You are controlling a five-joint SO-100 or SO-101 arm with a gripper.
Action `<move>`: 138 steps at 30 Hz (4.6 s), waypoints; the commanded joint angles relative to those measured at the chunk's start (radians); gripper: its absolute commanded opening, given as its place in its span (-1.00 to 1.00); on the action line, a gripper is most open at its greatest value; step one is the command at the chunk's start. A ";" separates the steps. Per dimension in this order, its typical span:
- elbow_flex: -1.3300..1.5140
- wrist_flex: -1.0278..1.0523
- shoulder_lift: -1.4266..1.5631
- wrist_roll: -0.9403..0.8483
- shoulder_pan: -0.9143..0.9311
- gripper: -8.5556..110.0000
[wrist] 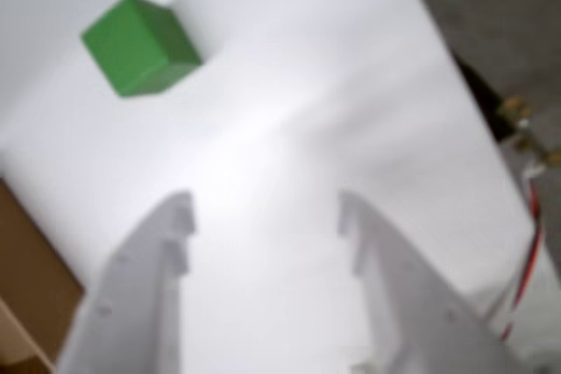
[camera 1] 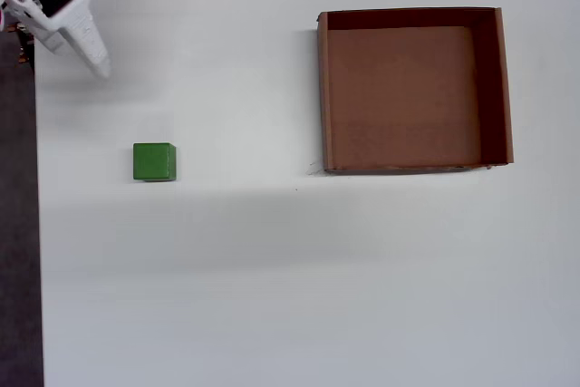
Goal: Grasp a green cube and put it in a box.
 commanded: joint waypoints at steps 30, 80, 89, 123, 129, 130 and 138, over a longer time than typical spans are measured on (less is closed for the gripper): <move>-0.509 0.020 -0.614 -0.302 -0.092 -0.48; -1.097 0.166 -1.190 -0.299 -0.204 -0.48; -1.098 0.170 -1.227 -0.299 -0.213 -0.48; -1.167 0.158 -1.374 -0.299 -0.198 -0.48; -1.160 0.160 -1.373 -0.298 -0.209 -0.49; -1.160 0.161 -1.373 -0.298 -0.210 -0.50; -1.143 0.163 -1.370 -0.298 -0.219 -0.58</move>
